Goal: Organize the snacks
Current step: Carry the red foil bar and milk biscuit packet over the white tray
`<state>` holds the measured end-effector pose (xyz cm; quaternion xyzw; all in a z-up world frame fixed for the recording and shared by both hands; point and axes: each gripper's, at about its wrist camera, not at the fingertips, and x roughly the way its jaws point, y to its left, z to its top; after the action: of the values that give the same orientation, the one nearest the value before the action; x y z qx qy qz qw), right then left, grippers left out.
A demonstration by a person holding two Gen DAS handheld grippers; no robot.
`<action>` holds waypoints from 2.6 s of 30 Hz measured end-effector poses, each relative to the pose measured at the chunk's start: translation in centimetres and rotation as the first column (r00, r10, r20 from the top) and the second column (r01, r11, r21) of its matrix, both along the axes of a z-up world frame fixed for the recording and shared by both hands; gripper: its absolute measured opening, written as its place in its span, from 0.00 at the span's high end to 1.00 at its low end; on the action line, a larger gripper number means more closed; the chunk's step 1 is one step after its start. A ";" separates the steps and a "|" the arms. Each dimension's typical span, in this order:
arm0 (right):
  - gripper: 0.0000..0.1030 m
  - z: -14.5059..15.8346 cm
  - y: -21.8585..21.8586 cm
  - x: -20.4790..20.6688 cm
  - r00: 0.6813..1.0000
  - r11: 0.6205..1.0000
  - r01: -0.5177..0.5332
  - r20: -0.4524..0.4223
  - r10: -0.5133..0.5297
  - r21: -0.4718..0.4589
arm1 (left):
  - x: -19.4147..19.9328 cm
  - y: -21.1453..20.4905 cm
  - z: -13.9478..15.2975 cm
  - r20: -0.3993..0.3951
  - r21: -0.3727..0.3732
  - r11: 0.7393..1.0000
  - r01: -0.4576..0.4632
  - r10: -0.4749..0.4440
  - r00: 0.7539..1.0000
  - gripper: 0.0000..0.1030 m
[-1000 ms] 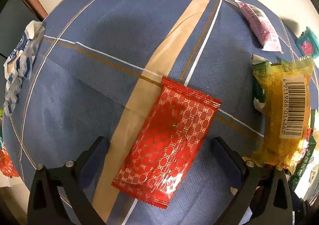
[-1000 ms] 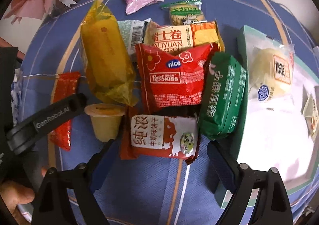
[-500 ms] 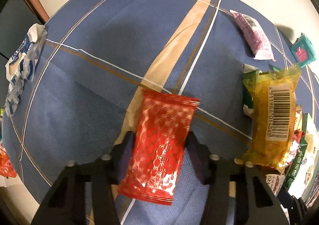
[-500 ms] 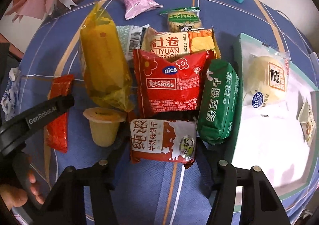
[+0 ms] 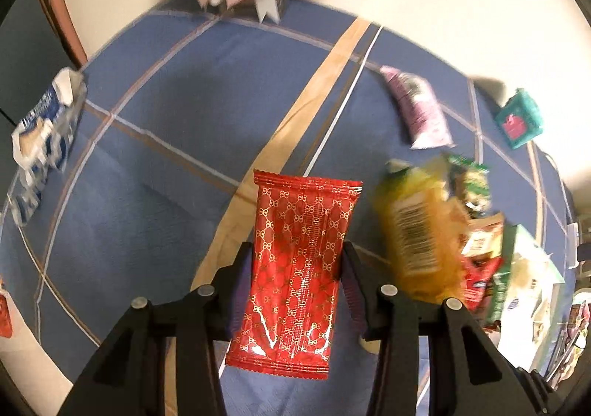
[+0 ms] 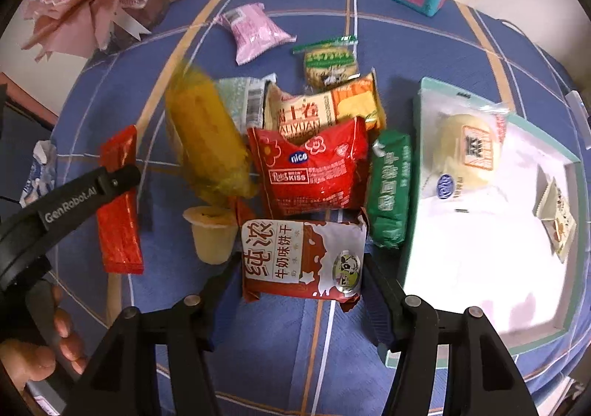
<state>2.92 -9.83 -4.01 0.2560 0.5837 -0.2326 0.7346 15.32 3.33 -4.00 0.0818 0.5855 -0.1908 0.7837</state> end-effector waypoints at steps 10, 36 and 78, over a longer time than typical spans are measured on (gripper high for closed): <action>0.38 6.1 -1.2 -3.7 0.996 1.000 0.020 0.088 -0.019 -0.013 | -1.9 -1.0 5.9 0.094 -0.073 0.997 0.030 -0.023 0.995 0.54; 0.38 7.9 -11.3 -13.0 0.937 0.935 0.346 0.087 -0.340 -0.075 | -9.8 -9.2 9.2 0.150 -0.121 0.966 0.229 -0.210 0.966 0.54; 0.38 3.1 -22.5 -21.6 0.831 0.835 0.549 0.127 -0.542 -0.030 | -22.0 -26.3 2.7 0.067 -0.073 0.827 0.558 -0.554 0.830 0.54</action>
<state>-18.64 -32.32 -0.89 0.4006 0.4361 -0.4363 0.6775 -6.68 -22.94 -1.29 0.2176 0.5104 -0.4348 0.7093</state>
